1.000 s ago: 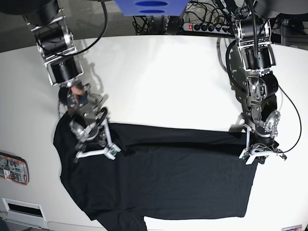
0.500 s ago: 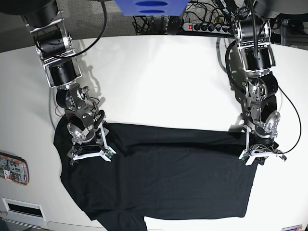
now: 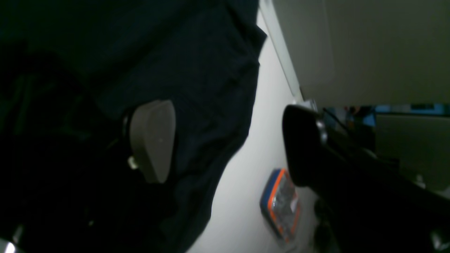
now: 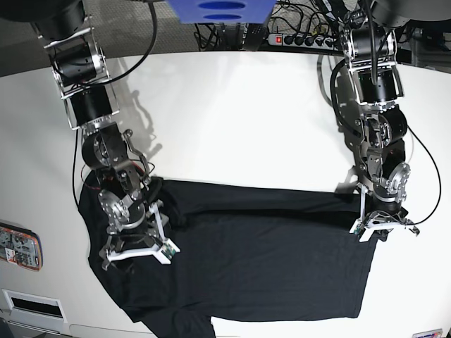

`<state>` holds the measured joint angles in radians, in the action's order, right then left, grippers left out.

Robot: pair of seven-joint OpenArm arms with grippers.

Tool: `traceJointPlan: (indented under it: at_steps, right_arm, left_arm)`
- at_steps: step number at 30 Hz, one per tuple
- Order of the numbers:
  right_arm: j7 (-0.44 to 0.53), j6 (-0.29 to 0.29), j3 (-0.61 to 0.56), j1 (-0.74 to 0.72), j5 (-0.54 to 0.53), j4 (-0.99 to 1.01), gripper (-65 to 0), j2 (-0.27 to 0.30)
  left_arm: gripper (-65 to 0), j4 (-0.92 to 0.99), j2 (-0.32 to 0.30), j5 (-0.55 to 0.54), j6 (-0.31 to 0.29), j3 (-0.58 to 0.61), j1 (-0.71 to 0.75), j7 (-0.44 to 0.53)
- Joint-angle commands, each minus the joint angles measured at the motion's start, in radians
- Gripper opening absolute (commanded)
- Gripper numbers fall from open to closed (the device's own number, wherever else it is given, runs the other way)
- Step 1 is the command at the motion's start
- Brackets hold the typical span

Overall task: Fold the T-shirt properly
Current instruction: 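Shift the right gripper along the held shirt edge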

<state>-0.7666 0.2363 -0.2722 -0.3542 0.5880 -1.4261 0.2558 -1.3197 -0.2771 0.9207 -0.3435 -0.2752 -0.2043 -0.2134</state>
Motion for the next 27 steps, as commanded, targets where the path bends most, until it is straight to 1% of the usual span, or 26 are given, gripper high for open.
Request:
traceJointPlan:
  at_steps: [1, 6, 7, 10, 11, 13, 16, 18, 24, 27]
  right_arm:
    - [0.003, -0.007, -0.005, -0.001, 0.008, -0.018, -18.8, 0.006]
    - [0.002, -0.005, -0.017, 0.033, 0.008, -0.014, -18.8, 0.006]
    - [0.002, 0.005, -0.025, 0.056, 0.008, -0.018, -18.8, 0.006]
    - [0.002, 0.065, -0.025, 0.12, 0.008, -0.022, -18.8, 0.006]
    - [0.003, 0.074, -0.025, 0.131, 0.008, -0.022, -18.8, 0.006]
    - [0.006, 0.076, -0.028, 0.137, 0.008, -0.015, -18.8, 0.004]
    - [0.009, 0.076, -0.025, 0.134, 0.008, -0.014, -18.8, -0.034]
    - [0.009, 0.076, -0.025, 0.134, 0.008, -0.014, -18.8, -0.045]
    - [0.009, 0.076, -0.025, 0.134, 0.008, -0.008, -18.8, -0.046]
    - [0.009, 0.076, -0.025, 0.134, 0.008, 0.048, -18.8, -0.046]
  left_arm:
    - [-65.0, -0.017, -0.012, 0.002, 0.022, -0.002, -0.024, 0.007]
    - [-65.0, -0.017, -0.012, 0.002, 0.022, -0.002, -0.024, 0.007]
    - [-65.0, -0.017, -0.012, 0.002, 0.022, -0.002, -0.024, 0.007]
    - [-65.0, -0.016, -0.012, 0.002, 0.022, -0.002, -0.022, 0.007]
    - [-65.0, -0.016, -0.012, 0.002, 0.022, -0.002, -0.022, 0.007]
    - [-65.0, -0.016, -0.012, 0.002, 0.022, -0.002, -0.022, 0.007]
    - [-65.0, -0.016, -0.012, 0.002, 0.022, -0.002, -0.022, 0.007]
    - [-65.0, -0.016, -0.012, 0.002, 0.022, -0.002, -0.022, 0.007]
    - [-65.0, -0.016, -0.012, 0.002, 0.022, -0.002, -0.022, 0.007]
    - [-65.0, -0.016, -0.012, 0.002, 0.022, -0.002, -0.011, 0.007]
